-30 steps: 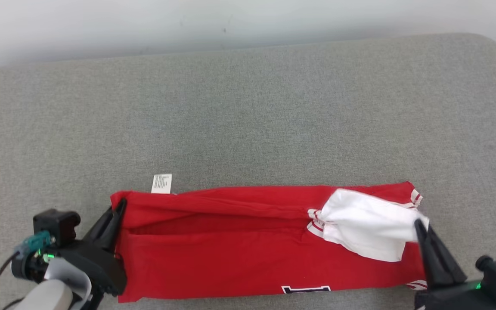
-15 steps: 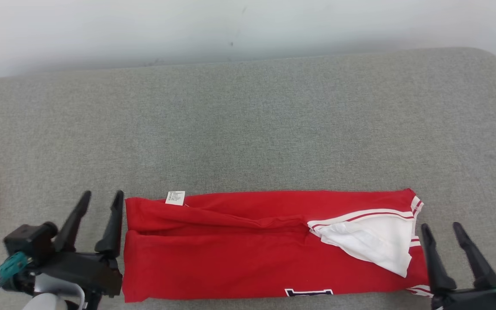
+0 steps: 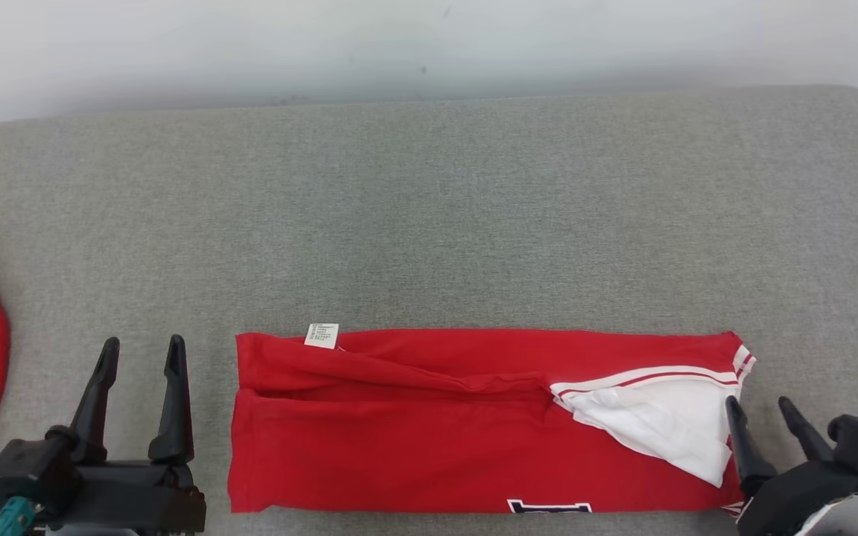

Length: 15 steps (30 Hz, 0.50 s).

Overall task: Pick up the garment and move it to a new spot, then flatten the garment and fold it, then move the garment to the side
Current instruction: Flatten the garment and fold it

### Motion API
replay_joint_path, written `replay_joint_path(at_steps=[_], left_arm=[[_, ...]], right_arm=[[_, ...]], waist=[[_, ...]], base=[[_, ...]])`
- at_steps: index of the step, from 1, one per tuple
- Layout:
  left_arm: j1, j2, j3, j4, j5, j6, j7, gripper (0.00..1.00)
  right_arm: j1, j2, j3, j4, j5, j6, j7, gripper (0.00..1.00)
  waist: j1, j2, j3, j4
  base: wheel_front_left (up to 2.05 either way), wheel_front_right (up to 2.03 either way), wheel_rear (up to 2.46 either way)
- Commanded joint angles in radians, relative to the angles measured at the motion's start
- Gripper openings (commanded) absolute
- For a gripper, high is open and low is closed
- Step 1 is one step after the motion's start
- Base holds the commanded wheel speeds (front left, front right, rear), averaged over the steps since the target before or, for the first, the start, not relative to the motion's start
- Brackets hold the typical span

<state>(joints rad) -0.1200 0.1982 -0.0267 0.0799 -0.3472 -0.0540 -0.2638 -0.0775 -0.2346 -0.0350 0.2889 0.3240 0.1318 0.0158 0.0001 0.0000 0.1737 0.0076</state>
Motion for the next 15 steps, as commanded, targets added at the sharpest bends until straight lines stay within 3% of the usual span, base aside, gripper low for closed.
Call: replay_joint_path(at_steps=[1, 8, 9, 10, 11, 15], left_arm=[[0.015, -0.010, 0.016, -0.001, 0.036, -0.009, -0.001, 1.00], [0.041, -0.083, 0.097, 0.000, 0.133, -0.056, -0.001, 1.00], [0.045, -0.087, 0.104, 0.005, 0.140, -0.059, -0.001, 1.00], [0.046, -0.092, 0.111, 0.007, 0.145, -0.061, -0.001, 1.00], [0.046, -0.097, 0.118, 0.010, 0.151, -0.065, -0.001, 1.00], [0.052, -0.111, 0.134, 0.022, 0.158, -0.072, -0.001, 1.00]], right_arm=[[-0.021, -0.004, 0.009, 0.035, 0.008, -0.002, -0.007, 1.00], [-0.088, -0.009, 0.081, 0.236, 0.035, -0.002, -0.010, 1.00], [-0.090, -0.007, 0.096, 0.253, 0.042, -0.002, -0.002, 0.96], [-0.091, -0.004, 0.114, 0.269, 0.055, -0.002, 0.005, 0.45], [-0.094, -0.002, 0.127, 0.279, 0.070, 0.000, 0.008, 0.00], [-0.115, -0.020, 0.164, 0.309, 0.110, -0.001, 0.003, 0.00]], waist=[[-0.0001, 0.0000, 0.001, 0.010], [-0.0001, 0.0000, -0.003, 0.034], [-0.0001, 0.0000, -0.004, 0.036], [-0.0001, 0.0000, -0.005, 0.036], [-0.0001, 0.0000, -0.006, 0.036], [-0.0001, 0.0000, -0.016, 0.034]], base=[[0.00, 0.00, 0.00], [0.00, 0.00, 0.00], [0.00, 0.00, 0.00], [0.00, 0.00, 0.00], [0.00, 0.00, 0.00], [0.00, 0.00, 0.00]])
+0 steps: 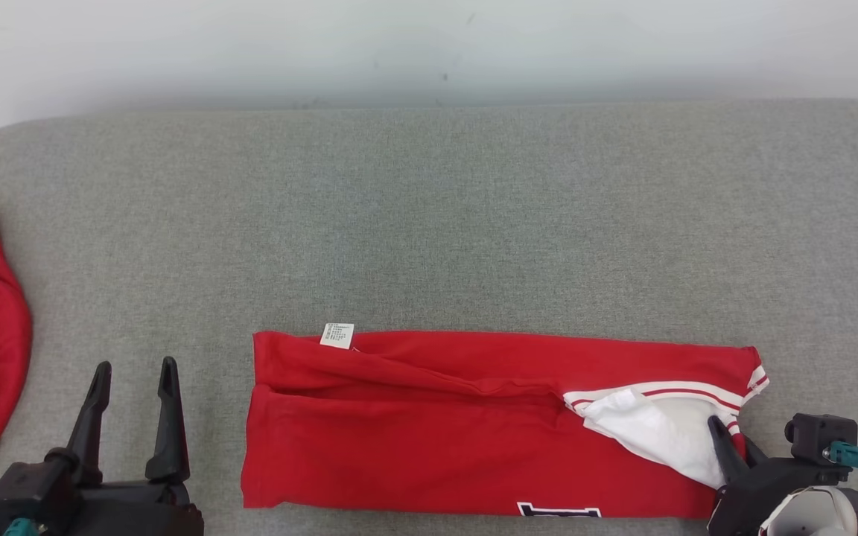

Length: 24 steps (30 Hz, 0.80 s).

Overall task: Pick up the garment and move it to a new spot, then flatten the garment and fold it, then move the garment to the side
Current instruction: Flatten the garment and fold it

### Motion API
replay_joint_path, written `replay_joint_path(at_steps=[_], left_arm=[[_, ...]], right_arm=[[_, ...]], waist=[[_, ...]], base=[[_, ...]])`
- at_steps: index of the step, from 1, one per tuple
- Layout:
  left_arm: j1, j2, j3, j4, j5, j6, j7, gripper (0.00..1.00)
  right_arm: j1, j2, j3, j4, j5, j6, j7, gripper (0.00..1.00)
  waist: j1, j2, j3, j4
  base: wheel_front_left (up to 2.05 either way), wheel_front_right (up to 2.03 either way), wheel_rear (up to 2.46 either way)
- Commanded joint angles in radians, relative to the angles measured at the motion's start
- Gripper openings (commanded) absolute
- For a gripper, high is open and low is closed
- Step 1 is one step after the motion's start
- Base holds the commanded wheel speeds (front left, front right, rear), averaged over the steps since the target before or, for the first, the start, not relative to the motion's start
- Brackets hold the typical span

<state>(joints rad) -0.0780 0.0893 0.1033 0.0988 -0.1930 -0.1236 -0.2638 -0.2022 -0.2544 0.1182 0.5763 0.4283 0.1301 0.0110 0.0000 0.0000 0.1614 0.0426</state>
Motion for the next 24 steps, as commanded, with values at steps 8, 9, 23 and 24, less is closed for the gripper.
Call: replay_joint_path(at_steps=[8, 9, 23, 24], left_arm=[[0.025, -0.018, 0.009, 0.012, 0.018, -0.006, -0.001, 1.00], [0.025, -0.019, 0.007, 0.013, 0.017, -0.006, -0.001, 1.00], [0.071, -0.025, -0.006, 0.026, 0.014, -0.006, -0.001, 1.00], [0.074, -0.026, -0.007, 0.025, 0.017, -0.006, -0.001, 1.00]], right_arm=[[-0.037, -0.104, -0.033, 0.072, 0.043, -0.001, -0.038, 0.00], [-0.042, -0.119, -0.044, 0.081, 0.044, -0.001, -0.044, 0.00], [-0.005, -0.216, -0.046, -0.033, 0.069, -0.001, -0.045, 0.00], [0.001, -0.204, -0.034, -0.064, 0.071, -0.001, -0.037, 0.00]], waist=[[0.0000, 0.0000, -0.030, -0.011], [0.0000, 0.0000, -0.034, -0.012], [0.0000, 0.0000, -0.098, -0.055], [0.0000, 0.0000, -0.103, -0.059]], base=[[0.00, 0.00, 0.00], [0.00, 0.00, 0.00], [0.00, 0.00, 0.00], [0.00, 0.00, 0.00]])
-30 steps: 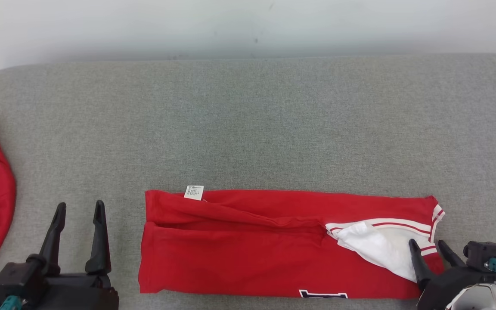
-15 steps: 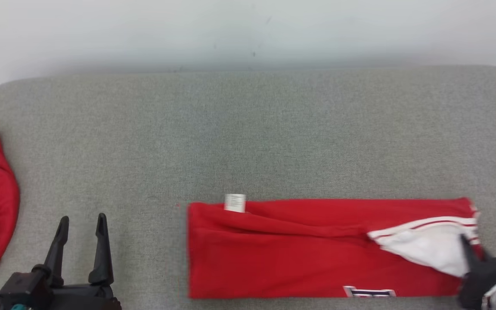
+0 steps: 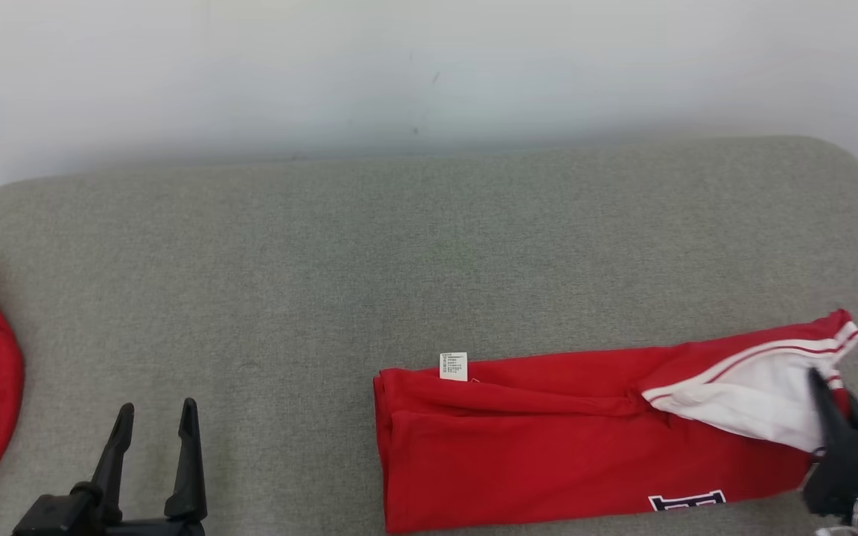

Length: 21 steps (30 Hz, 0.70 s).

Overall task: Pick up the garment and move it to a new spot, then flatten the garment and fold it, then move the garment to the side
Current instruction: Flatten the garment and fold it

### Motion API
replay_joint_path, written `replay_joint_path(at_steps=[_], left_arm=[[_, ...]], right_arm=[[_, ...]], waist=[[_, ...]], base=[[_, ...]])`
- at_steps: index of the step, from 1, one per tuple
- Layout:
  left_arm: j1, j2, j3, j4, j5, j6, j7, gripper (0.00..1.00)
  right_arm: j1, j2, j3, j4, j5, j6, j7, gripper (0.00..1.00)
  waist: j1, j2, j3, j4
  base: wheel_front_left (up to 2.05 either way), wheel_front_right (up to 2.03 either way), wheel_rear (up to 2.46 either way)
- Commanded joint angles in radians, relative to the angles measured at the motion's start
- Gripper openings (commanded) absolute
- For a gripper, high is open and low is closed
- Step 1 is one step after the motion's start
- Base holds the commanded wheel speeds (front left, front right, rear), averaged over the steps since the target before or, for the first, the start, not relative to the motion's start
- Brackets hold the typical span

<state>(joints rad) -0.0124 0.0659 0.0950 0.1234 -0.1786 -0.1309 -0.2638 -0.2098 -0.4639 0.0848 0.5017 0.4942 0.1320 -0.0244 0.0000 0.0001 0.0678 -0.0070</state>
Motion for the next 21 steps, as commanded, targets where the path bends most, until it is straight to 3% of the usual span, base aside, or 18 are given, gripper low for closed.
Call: replay_joint_path(at_steps=[1, 11, 21], left_arm=[[0.012, -0.003, 0.001, 0.001, 0.004, 0.001, -0.001, 1.00], [0.006, -0.009, -0.019, 0.014, 0.000, 0.001, -0.001, 1.00], [-0.023, -0.012, -0.036, 0.035, -0.016, 0.001, -0.001, 1.00]], right_arm=[[0.015, 0.015, 0.011, -0.023, 0.003, -0.003, 0.005, 0.00], [0.055, 0.143, 0.162, -0.312, -0.026, -0.003, 0.107, 0.00], [-0.013, 0.278, 0.291, -0.314, -0.042, -0.003, 0.133, 0.00]], waist=[[0.0000, -0.0001, -0.013, -0.013], [0.0000, -0.0001, -0.027, -0.007], [0.0000, -0.0001, -0.007, 0.065]], base=[[0.00, 0.00, 0.00], [0.00, 0.00, 0.00], [0.00, 0.00, 0.00]])
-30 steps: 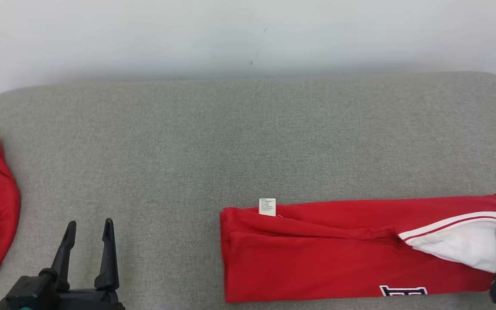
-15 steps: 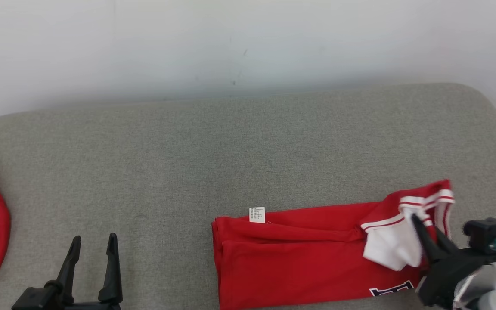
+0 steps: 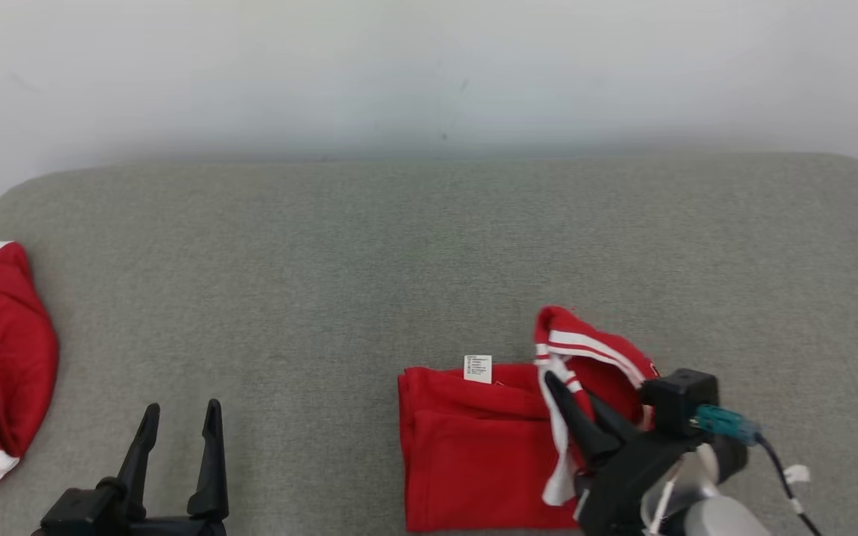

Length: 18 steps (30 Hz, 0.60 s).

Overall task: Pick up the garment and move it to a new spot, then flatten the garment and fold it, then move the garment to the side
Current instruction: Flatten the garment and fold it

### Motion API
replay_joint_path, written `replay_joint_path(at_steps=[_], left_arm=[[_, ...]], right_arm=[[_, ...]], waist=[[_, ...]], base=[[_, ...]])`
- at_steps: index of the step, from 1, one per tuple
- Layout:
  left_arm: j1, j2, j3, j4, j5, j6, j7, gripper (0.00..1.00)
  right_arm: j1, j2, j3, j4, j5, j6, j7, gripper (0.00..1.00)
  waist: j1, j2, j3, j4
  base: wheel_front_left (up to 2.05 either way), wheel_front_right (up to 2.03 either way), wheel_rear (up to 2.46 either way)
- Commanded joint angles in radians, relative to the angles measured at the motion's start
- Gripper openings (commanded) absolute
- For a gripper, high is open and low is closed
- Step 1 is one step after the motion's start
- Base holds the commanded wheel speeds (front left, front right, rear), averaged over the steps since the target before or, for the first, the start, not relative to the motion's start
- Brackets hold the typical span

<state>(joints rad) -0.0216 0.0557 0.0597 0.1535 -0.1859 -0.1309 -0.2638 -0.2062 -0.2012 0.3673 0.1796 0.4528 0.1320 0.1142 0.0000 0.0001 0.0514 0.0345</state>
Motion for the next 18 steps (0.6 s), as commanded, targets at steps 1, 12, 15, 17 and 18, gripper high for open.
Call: replay_joint_path(at_steps=[1, 12, 15, 17, 18], left_arm=[[-0.017, -0.001, -0.002, 0.007, -0.011, 0.001, -0.001, 1.00], [-0.041, -0.003, -0.026, 0.033, -0.018, 0.001, -0.001, 1.00], [-0.043, -0.003, -0.025, 0.035, -0.019, 0.001, -0.001, 1.00], [-0.043, -0.004, -0.024, 0.037, -0.018, 0.001, -0.001, 1.00], [-0.043, -0.004, -0.024, 0.038, -0.016, 0.001, -0.001, 1.00]], right_arm=[[-0.026, 0.029, 0.020, 0.021, 0.000, -0.003, -0.009, 0.00], [-0.098, 0.120, 0.092, 0.202, 0.022, -0.003, -0.059, 0.00], [-0.115, 0.128, 0.120, 0.225, 0.025, -0.003, -0.092, 0.81], [-0.129, 0.128, 0.139, 0.226, 0.019, -0.003, -0.116, 1.00], [-0.134, 0.124, 0.145, 0.222, 0.017, -0.003, -0.129, 1.00]], waist=[[0.0000, -0.0001, 0.012, 0.031], [0.0000, -0.0001, 0.028, 0.085], [0.0000, -0.0001, 0.030, 0.080], [0.0000, -0.0001, 0.029, 0.069], [0.0000, -0.0001, 0.027, 0.064]], base=[[0.00, 0.00, 0.00], [0.00, 0.00, 0.00], [0.00, 0.00, 0.00], [0.00, 0.00, 0.00], [0.00, 0.00, 0.00]])
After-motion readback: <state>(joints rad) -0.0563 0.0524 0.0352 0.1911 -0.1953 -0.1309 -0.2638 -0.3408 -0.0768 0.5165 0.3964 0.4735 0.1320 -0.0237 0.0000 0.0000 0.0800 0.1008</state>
